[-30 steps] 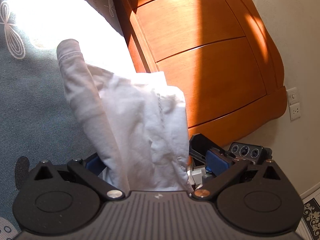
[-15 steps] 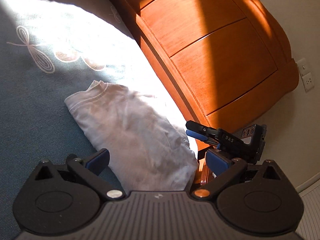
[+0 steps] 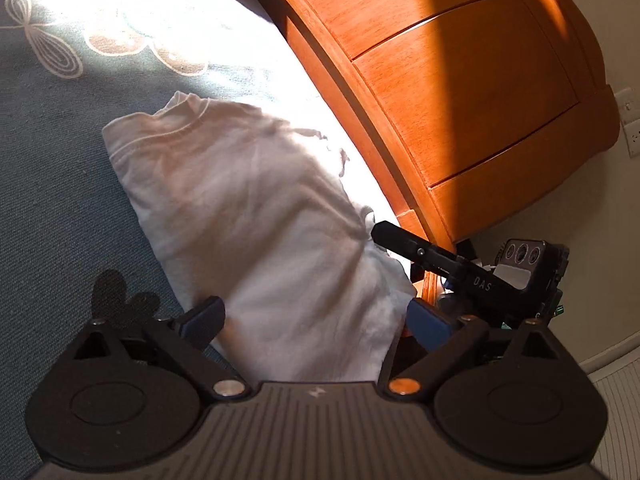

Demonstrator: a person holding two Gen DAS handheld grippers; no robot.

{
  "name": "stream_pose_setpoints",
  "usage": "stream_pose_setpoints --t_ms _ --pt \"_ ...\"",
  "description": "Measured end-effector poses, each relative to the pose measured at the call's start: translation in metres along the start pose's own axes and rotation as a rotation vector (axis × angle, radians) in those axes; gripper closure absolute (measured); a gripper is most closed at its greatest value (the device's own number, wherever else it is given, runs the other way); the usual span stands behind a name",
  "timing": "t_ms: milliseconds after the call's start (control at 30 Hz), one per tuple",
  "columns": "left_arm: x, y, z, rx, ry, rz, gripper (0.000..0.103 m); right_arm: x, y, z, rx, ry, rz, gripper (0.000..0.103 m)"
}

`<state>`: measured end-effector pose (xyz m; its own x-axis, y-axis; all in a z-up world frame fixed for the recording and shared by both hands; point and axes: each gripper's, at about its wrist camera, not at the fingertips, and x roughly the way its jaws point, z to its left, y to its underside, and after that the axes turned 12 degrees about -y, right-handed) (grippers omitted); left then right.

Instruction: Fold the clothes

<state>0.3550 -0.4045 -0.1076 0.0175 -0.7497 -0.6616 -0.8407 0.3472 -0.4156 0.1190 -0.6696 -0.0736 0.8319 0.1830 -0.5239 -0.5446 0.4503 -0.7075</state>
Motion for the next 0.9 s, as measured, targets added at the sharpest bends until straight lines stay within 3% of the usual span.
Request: stream_pose_setpoints --t_ms 100,200,333,433,567,700,800,900 --pt "-0.039 0.004 -0.007 0.100 -0.127 -0.104 0.005 -0.001 -0.018 0.027 -0.130 0.047 -0.040 0.001" --pt "-0.068 0.016 -0.009 0.176 -0.324 -0.165 0.005 0.025 -0.036 0.031 -0.162 0.084 -0.026 0.001" --pt "-0.098 0.050 0.001 0.232 -0.516 -0.177 0.005 0.086 -0.040 0.004 -0.046 0.183 0.064 0.000" --pt "-0.118 0.080 0.014 0.244 -0.619 -0.154 0.005 0.100 -0.038 0.007 -0.091 0.253 0.079 0.000" --pt "-0.139 0.108 0.026 0.260 -0.717 -0.149 0.005 0.063 -0.027 0.047 -0.173 0.252 0.049 0.000" --pt "-0.147 0.124 0.030 0.222 -0.720 -0.146 0.005 0.025 0.020 0.085 -0.246 0.225 0.052 0.000" --pt "-0.149 0.131 0.020 0.231 -0.724 -0.152 0.005 0.039 0.052 0.082 -0.222 0.233 0.127 0.000" --pt "-0.153 0.138 0.003 0.276 -0.753 -0.170 0.005 0.041 0.061 0.087 -0.213 0.262 0.099 0.000"
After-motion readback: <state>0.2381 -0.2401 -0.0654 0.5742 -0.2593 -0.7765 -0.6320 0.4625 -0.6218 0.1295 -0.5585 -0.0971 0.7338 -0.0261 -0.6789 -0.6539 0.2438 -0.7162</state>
